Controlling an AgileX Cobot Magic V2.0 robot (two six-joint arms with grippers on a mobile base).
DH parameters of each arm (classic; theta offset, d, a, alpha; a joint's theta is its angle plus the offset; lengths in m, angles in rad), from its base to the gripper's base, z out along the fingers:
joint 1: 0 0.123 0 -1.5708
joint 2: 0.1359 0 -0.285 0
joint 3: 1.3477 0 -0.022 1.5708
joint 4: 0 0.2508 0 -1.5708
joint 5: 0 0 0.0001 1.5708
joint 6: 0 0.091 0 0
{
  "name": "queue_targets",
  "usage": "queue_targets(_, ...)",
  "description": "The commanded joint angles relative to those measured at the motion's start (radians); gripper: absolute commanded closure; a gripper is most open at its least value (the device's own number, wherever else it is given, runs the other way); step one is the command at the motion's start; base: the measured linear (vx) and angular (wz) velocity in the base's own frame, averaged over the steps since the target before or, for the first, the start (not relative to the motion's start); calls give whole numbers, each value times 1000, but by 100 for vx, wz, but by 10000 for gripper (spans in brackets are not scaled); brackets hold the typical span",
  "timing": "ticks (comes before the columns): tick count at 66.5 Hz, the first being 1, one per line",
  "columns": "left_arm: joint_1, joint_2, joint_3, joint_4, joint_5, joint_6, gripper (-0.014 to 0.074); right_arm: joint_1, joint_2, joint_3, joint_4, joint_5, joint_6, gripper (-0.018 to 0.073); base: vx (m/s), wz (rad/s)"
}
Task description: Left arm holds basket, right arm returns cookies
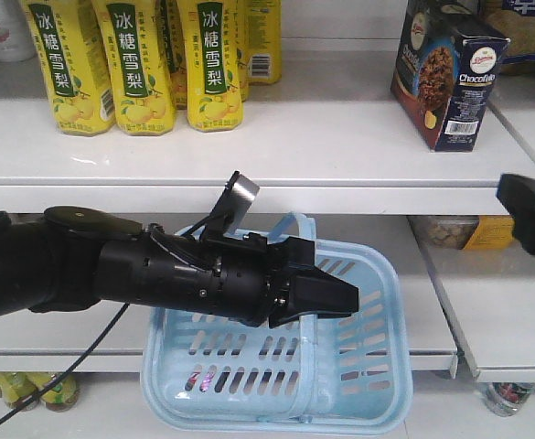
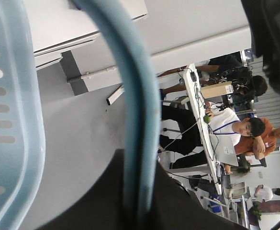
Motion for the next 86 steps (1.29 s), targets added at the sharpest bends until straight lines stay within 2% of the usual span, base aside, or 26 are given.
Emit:
queue_targets(1, 10, -38, -29, -112, -20, -3, 599, -4, -132, 62, -12, -63, -25, 1, 0, 0)
queue_targets(19, 10, -38, -29, -112, -20, -3, 599, -4, -476, 280, -14, -65, -34, 1, 0, 0)
queue_targets(27, 10, -38, -29, -112, -20, -3, 599, -4, -577, 367, -67, -64, -51, 1, 0, 0)
queue_targets(34, 10, -38, -29, -112, -20, -3, 599, -4, -612, 433, -118, -65, -50, 1, 0, 0)
queue_targets(47, 10, -38, -29, -112, -20, -3, 599, -4, -614, 515, -116, -69, -40, 1, 0, 0)
queue_targets(61, 10, -38, -29, -112, -20, -3, 599, -4, -614, 531, -116, -102, -39, 13, 0, 0)
queue_targets(69, 10, -38, -29, -112, -20, -3, 599, -4, -614, 531, -96, -150, -39, 108, 0, 0)
queue_targets(81, 10, -38, -29, -112, -20, -3, 599, -4, -614, 531, -75, -199, -39, 392, 0, 0)
queue_targets(86, 10, -38, -29, -112, -20, -3, 599, -4, -614, 531, -76, -206, -39, 539, 0, 0)
